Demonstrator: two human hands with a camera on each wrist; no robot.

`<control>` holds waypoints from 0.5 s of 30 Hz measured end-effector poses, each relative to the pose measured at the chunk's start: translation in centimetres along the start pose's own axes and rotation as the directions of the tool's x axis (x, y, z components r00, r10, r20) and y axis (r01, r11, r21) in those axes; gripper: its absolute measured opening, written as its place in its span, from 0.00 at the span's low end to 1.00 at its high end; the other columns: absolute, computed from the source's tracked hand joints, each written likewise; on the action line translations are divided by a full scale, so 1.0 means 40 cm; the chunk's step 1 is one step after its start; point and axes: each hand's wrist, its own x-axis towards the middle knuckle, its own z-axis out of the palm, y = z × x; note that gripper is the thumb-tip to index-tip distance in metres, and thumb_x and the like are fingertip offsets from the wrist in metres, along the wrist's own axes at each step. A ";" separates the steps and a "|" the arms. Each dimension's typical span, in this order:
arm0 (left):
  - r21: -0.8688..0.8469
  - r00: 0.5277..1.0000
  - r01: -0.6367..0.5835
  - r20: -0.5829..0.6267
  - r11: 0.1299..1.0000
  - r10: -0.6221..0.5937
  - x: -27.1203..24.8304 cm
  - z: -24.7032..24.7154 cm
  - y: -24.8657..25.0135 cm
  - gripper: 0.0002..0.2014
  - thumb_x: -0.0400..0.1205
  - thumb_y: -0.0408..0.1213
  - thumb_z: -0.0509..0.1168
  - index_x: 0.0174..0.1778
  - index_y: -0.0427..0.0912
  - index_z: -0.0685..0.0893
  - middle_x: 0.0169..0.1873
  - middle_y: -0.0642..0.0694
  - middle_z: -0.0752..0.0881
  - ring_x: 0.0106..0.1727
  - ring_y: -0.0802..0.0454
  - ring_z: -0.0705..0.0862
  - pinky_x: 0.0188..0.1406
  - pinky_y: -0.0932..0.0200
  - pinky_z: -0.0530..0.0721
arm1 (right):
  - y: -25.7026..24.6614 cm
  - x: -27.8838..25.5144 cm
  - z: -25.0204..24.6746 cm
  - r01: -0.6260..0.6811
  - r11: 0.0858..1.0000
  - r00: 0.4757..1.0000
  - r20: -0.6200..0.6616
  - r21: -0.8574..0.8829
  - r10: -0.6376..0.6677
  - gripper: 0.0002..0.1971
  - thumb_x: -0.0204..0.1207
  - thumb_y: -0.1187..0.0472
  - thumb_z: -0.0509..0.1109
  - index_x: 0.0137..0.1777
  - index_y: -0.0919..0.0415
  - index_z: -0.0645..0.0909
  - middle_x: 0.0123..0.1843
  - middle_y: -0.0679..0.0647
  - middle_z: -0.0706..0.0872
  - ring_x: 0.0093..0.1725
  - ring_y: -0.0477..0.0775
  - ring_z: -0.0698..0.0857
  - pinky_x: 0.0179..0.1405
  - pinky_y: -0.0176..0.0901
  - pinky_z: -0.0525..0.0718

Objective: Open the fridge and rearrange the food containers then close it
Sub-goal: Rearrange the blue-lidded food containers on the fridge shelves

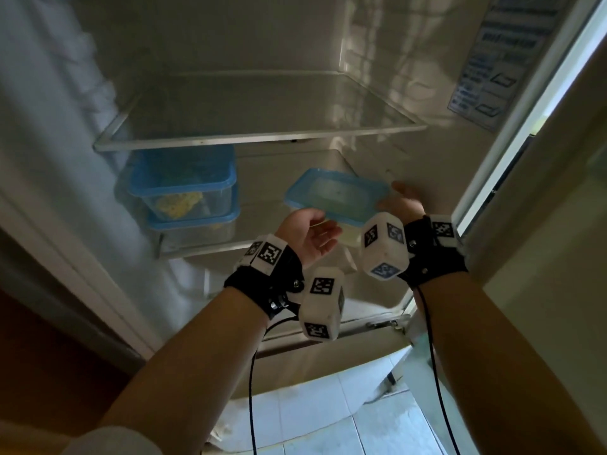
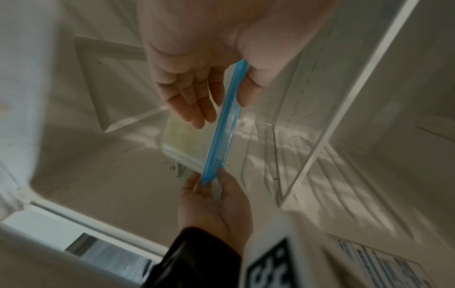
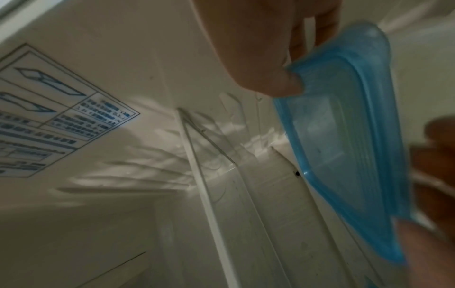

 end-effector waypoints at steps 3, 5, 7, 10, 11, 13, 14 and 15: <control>-0.010 0.999 -0.018 -0.036 1.000 0.017 0.010 -0.018 0.010 0.10 0.82 0.34 0.54 0.36 0.39 0.75 0.33 0.46 0.79 0.34 0.52 0.82 0.37 0.58 0.76 | 0.004 0.005 -0.006 -0.041 0.999 0.998 0.041 -0.027 0.042 0.36 0.74 0.74 0.62 0.81 0.56 0.55 0.66 0.63 0.77 0.52 0.60 0.81 0.34 0.33 0.79; -0.030 0.997 -0.030 -0.074 0.999 0.028 0.016 -0.038 0.018 0.10 0.82 0.34 0.54 0.36 0.39 0.75 0.32 0.47 0.78 0.34 0.52 0.81 0.37 0.58 0.76 | 0.007 0.005 -0.003 -0.058 0.998 0.996 0.065 0.009 0.057 0.38 0.73 0.73 0.64 0.81 0.55 0.54 0.46 0.58 0.81 0.35 0.52 0.78 0.25 0.33 0.77; -0.051 0.993 -0.046 -0.110 0.998 0.041 0.018 -0.060 0.030 0.10 0.81 0.33 0.55 0.34 0.39 0.74 0.31 0.47 0.78 0.33 0.53 0.80 0.37 0.57 0.76 | 0.013 0.007 0.009 -0.077 0.995 0.995 0.062 0.057 0.073 0.36 0.74 0.70 0.65 0.80 0.57 0.56 0.43 0.58 0.80 0.30 0.49 0.78 0.23 0.33 0.78; -0.101 0.983 -0.098 -0.167 0.990 0.080 0.021 -0.095 0.049 0.11 0.80 0.32 0.56 0.31 0.40 0.75 0.21 0.48 0.80 0.32 0.54 0.78 0.34 0.58 0.76 | 0.024 0.017 0.034 -0.072 0.990 0.996 0.063 0.117 0.065 0.27 0.74 0.71 0.64 0.74 0.65 0.68 0.52 0.62 0.78 0.22 0.46 0.82 0.19 0.32 0.79; -0.114 0.978 -0.124 -0.184 0.986 0.102 0.022 -0.106 0.055 0.10 0.79 0.31 0.57 0.31 0.40 0.75 0.20 0.48 0.80 0.31 0.53 0.78 0.33 0.58 0.76 | 0.027 0.019 0.044 -0.066 0.989 0.996 0.067 0.134 0.058 0.24 0.74 0.72 0.64 0.71 0.68 0.72 0.50 0.62 0.79 0.20 0.45 0.82 0.17 0.32 0.79; -0.117 0.964 -0.174 -0.221 0.978 0.146 0.023 -0.130 0.066 0.10 0.79 0.30 0.57 0.31 0.40 0.75 0.26 0.47 0.78 0.30 0.54 0.77 0.31 0.58 0.76 | 0.031 0.011 0.066 -0.074 0.982 0.993 0.104 0.176 0.056 0.20 0.74 0.73 0.63 0.68 0.70 0.75 0.47 0.64 0.80 0.18 0.47 0.82 0.14 0.30 0.78; -0.114 0.958 -0.191 -0.238 0.975 0.160 0.022 -0.142 0.068 0.10 0.79 0.30 0.57 0.32 0.40 0.76 0.27 0.47 0.77 0.30 0.54 0.77 0.31 0.58 0.76 | 0.033 0.004 0.078 -0.076 0.980 0.990 0.131 0.182 0.052 0.20 0.75 0.73 0.62 0.68 0.70 0.75 0.47 0.64 0.80 0.16 0.46 0.82 0.14 0.29 0.79; -0.112 0.954 -0.203 -0.249 0.973 0.170 0.020 -0.152 0.069 0.09 0.79 0.29 0.57 0.33 0.40 0.76 0.27 0.47 0.79 0.31 0.54 0.77 0.31 0.59 0.75 | 0.034 -0.002 0.091 -0.078 0.979 0.987 0.154 0.188 0.049 0.20 0.76 0.72 0.61 0.68 0.70 0.74 0.46 0.63 0.80 0.14 0.44 0.82 0.14 0.30 0.80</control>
